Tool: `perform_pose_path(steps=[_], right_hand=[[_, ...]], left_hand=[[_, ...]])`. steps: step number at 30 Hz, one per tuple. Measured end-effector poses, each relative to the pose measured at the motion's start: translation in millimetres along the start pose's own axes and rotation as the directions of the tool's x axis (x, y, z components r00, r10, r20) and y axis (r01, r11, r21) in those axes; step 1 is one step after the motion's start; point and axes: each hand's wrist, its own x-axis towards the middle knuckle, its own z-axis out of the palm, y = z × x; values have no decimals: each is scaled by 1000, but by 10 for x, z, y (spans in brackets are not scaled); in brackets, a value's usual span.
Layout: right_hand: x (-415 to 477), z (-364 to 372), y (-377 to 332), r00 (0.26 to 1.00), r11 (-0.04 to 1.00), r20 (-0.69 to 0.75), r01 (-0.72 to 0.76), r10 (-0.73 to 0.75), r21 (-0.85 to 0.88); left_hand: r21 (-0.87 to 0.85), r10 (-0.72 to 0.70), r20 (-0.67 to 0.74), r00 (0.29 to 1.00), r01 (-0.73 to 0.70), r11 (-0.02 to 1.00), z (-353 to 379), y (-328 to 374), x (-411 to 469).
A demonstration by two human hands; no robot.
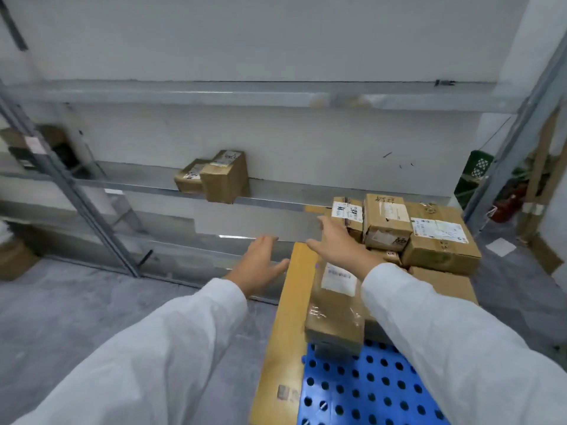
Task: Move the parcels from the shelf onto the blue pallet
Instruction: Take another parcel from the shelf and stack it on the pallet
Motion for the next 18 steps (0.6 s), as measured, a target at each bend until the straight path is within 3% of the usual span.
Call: perform_pose_path(steps=[7,11,18], right_hand=[[388,137,-1084,976,960,70,215,-205,-180],[589,429,-1626,962,939,100,270,-254,-213],[963,1287,-2576,952,920,140,300,-272,-253]], left_hand=[[253,39,-168,985,5,968,-1180,-537,-93],[289,31,-259,965,47,956,-1603,-935,-148],[269,68,-251,966,2,963,-2349,-1949,-204]])
